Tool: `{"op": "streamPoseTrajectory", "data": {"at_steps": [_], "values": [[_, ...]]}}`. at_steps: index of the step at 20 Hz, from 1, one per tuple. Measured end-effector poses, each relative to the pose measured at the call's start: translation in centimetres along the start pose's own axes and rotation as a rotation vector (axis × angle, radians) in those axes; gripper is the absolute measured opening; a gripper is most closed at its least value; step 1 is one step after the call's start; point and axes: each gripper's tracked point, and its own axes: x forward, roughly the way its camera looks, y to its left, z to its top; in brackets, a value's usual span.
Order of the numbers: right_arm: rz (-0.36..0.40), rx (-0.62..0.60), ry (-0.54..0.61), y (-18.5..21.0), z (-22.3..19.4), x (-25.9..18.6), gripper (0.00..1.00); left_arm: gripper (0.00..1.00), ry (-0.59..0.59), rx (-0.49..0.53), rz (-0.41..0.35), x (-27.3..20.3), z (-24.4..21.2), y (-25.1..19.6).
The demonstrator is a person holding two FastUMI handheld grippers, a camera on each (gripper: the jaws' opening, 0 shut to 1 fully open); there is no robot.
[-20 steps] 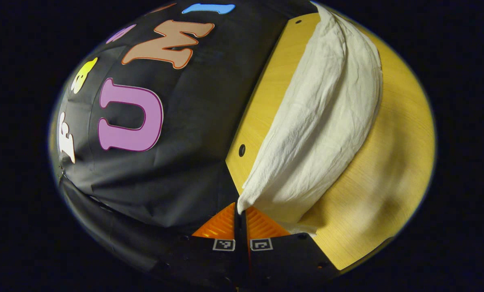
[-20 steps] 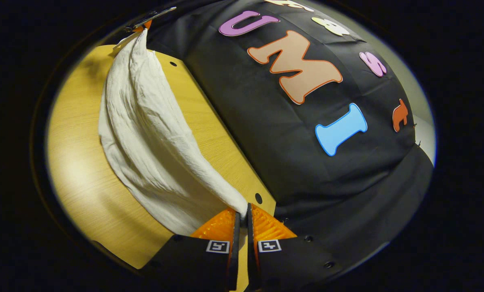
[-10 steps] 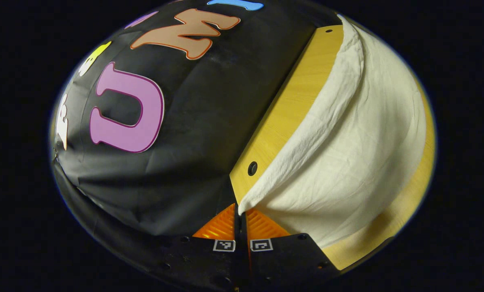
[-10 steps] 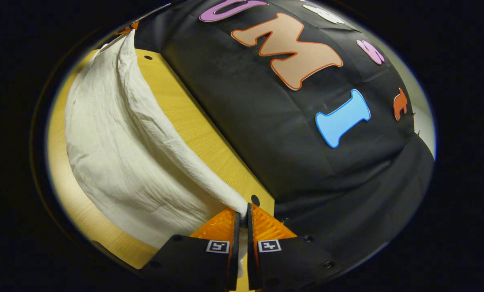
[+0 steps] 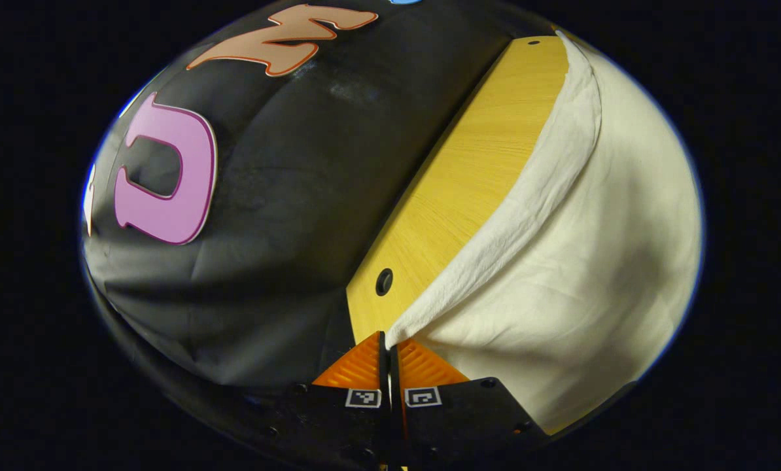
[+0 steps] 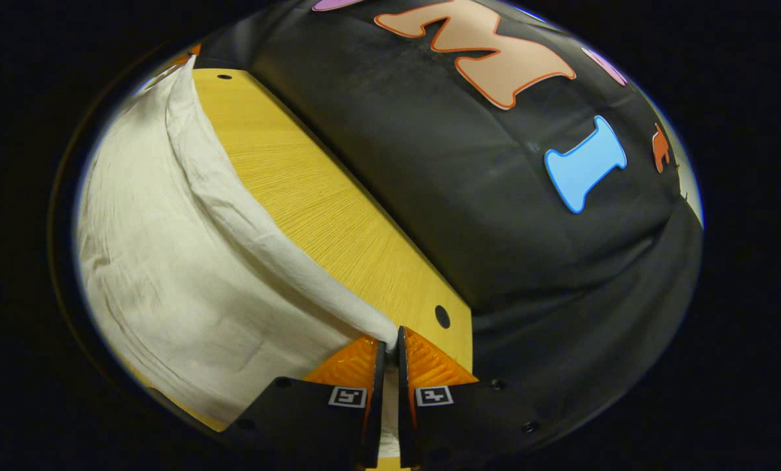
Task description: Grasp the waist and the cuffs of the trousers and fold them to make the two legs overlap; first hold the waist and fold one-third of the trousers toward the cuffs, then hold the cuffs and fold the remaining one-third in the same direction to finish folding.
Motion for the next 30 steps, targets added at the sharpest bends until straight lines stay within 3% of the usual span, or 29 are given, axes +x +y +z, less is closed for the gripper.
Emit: {"op": "streamPoseTrajectory", "data": {"at_steps": [1,3,4,5,7,13,19,25,30], "values": [[0.001,0.022,0.006,-0.2,-0.2,-0.1,0.19,0.19,-0.010,-0.051,-0.040,-0.5,0.6,-1.1],[0.006,0.088,-0.019,-0.8,0.5,-1.1,0.40,0.57,-0.029,-0.132,-0.063,-1.6,2.2,-2.2],[0.030,0.139,-0.035,-0.6,0.9,-1.7,0.41,0.76,-0.040,-0.163,-0.045,-1.6,2.6,-2.2],[0.048,0.189,-0.043,-0.5,1.0,-2.8,0.62,0.94,-0.054,-0.194,-0.030,-2.0,3.5,-2.2],[0.055,0.294,-0.056,-1.0,0.7,-4.0,1.00,0.95,-0.073,-0.258,0.001,-1.8,3.3,-1.7],[0.026,0.665,-0.003,-3.4,-3.4,-7.0,0.97,0.95,-0.166,-0.493,0.020,-4.3,5.9,-1.7],[-0.018,0.871,0.138,-3.7,-10.3,-7.8,1.00,0.95,-0.224,-0.688,0.021,-6.8,7.8,-0.9],[-0.035,1.146,0.284,-1.9,-14.6,-7.0,0.97,0.96,-0.236,-0.749,0.024,-8.0,8.5,-0.5],[-0.025,1.324,0.368,-0.5,-15.7,-6.2,0.97,0.96,-0.220,-0.760,0.037,-8.3,8.3,-0.2]]}}
